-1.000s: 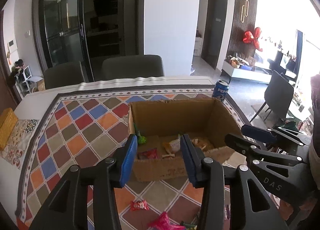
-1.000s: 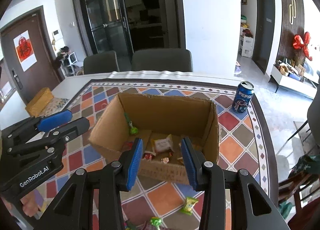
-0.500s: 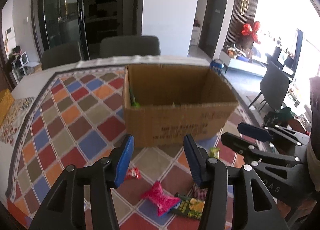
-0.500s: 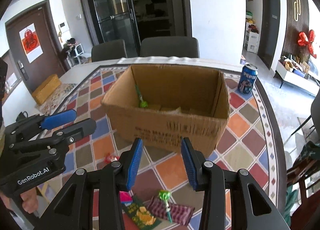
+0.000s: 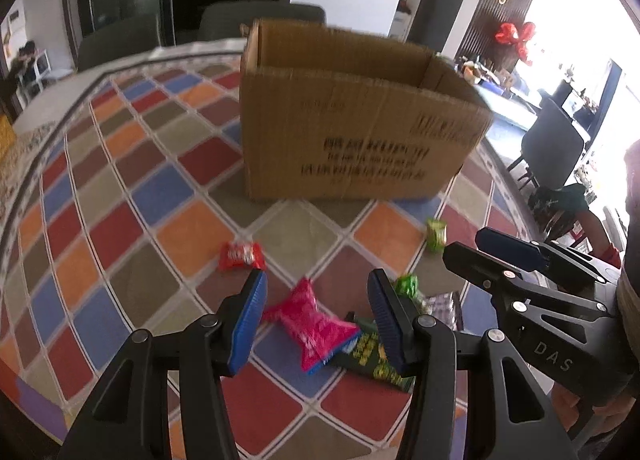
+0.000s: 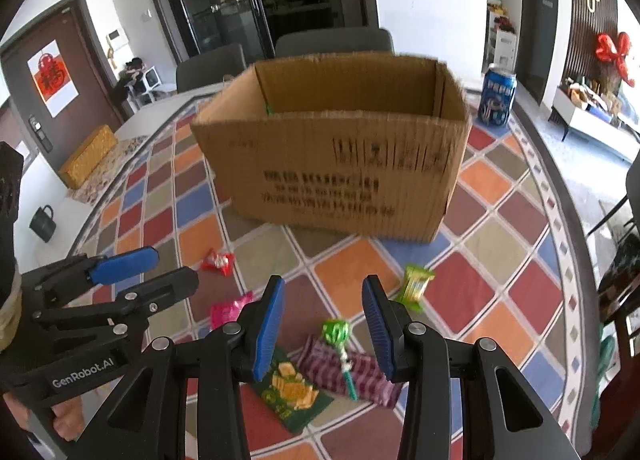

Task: Organize snacks
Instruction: 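Grasp the green lollipop with the right tool while the left tool grasps the pink bag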

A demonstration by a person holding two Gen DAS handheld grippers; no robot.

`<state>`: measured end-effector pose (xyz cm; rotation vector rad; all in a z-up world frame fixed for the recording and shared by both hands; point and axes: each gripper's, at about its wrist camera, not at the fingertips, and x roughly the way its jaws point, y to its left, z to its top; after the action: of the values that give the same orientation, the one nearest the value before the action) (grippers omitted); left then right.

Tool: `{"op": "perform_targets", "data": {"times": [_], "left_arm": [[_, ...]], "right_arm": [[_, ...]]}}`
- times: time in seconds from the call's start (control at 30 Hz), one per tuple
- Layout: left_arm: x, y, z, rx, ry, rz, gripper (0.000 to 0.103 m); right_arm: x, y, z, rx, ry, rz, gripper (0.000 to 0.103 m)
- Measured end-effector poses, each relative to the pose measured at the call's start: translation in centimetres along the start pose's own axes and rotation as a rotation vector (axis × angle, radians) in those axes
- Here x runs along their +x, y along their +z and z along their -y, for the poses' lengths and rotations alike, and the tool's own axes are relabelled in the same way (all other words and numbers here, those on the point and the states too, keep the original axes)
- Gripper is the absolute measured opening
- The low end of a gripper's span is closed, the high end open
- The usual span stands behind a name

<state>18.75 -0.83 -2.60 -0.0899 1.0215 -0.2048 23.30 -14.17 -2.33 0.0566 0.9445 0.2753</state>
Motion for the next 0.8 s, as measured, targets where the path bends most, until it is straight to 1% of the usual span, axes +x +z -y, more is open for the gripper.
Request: {"op": "perform_targets", "data": {"times": [0.17, 0.33, 0.6, 0.73, 0.8], "left_arm": [[1.6, -1.2, -0.8, -0.044, -0.003, -0.058, 0.051], [3.3, -2.0, -1.1, -0.049, 0.008, -0.099, 0.051], [6.1, -2.2, -1.3, -0.055, 0.021, -0.158, 0.051], [7.1, -2.0, -1.3, -0.06, 0.013, -0.175, 0.051], [7.5, -1.8, -1.3, -0.06, 0.023, -0.177, 0.051]], "right_arm": [[1.5, -1.3, -0.4, -0.007, 0.0, -0.046, 0.041], [3.2, -2.5, -0.3, -0.002, 0.001, -0.1, 0.041], [5.6, -3.8, 0.6, 0.034, -0.008, -0.161, 0.041], [6.7, -3.9, 1.0, 0.04, -0.01, -0.177, 0.041], [7.1, -3.8, 1.1, 0.046, -0.005, -0.185, 0.041]]}}
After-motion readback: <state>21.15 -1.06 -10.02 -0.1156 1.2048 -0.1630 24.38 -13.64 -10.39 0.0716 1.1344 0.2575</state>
